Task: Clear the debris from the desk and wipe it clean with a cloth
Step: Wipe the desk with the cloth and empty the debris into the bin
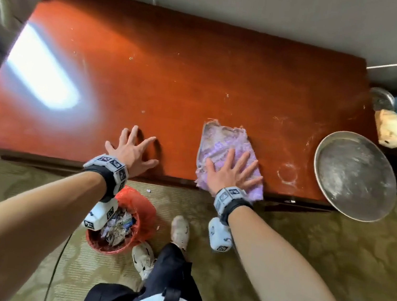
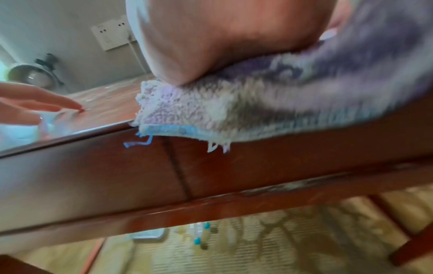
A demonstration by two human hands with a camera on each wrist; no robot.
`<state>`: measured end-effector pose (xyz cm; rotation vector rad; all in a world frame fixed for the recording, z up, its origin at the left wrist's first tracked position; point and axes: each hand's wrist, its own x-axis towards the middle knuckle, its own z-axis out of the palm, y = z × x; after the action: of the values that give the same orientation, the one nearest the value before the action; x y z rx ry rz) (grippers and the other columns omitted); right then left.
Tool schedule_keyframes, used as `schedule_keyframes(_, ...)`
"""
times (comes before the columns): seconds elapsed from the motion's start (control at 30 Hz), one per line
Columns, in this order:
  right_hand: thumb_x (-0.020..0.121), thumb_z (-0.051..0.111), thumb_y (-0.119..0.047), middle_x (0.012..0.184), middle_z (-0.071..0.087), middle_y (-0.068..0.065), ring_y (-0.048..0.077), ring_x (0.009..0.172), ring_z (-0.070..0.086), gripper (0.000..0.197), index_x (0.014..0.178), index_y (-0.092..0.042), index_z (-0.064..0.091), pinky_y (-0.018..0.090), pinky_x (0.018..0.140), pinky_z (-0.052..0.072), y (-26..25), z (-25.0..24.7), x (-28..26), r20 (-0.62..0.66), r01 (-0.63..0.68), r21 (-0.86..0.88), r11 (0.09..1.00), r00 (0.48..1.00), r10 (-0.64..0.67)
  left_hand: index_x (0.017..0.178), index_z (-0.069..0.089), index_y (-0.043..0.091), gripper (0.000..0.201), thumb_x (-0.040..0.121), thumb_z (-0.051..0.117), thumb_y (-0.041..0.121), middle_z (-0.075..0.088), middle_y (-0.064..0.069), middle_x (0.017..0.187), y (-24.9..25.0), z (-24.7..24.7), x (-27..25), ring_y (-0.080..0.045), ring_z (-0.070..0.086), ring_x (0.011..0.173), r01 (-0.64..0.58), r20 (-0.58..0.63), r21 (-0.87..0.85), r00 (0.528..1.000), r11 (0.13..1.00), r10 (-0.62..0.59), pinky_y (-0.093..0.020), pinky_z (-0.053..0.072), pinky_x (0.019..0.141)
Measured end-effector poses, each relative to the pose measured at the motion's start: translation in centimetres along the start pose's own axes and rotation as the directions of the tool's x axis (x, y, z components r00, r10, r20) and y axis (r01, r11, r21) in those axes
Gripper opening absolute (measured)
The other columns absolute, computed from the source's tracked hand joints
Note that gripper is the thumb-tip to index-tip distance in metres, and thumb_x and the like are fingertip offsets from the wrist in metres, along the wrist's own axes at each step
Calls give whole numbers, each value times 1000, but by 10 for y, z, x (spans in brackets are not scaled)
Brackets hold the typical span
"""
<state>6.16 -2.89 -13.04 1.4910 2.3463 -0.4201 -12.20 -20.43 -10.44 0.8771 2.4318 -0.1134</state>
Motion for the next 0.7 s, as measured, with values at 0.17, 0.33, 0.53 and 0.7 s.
schedule_keyframes(0.17,90,17,-74,159,-29,8,37,143,-31,80,155,-35,-8,69,106,-18,59,-18,28,-32,135,-181,974,989,-143,149,8,51,73,88,44,69,-14,1,162,17,-4,11,-28,-10,149,-32,7,34,999,999,31,-68,15,110)
schedule_keyframes(0.33,97,15,-61,160,-27,1,35,145,-26,65,153,-42,-11,70,110,-11,41,-5,30,-2,210,-130,969,977,-212,149,7,52,72,90,48,62,-14,0,162,18,-10,23,-28,-11,149,-18,-4,16,1000,1000,18,-69,14,110)
schedule_keyframes(0.53,95,12,-66,160,-27,4,39,145,-24,69,153,-39,-13,71,109,-9,12,2,26,4,156,-117,981,988,-156,150,13,48,67,94,51,48,-15,-1,162,5,-23,22,-28,-11,149,22,-13,-76,1000,997,-23,-68,12,112)
schedule_keyframes(0.7,96,12,-64,159,-27,7,40,145,-24,69,153,-37,-15,71,110,-9,-36,5,12,29,194,-109,975,981,-191,149,16,48,66,94,52,47,-14,0,162,-39,-32,20,-27,-11,149,65,-19,-88,998,994,-67,-69,11,112)
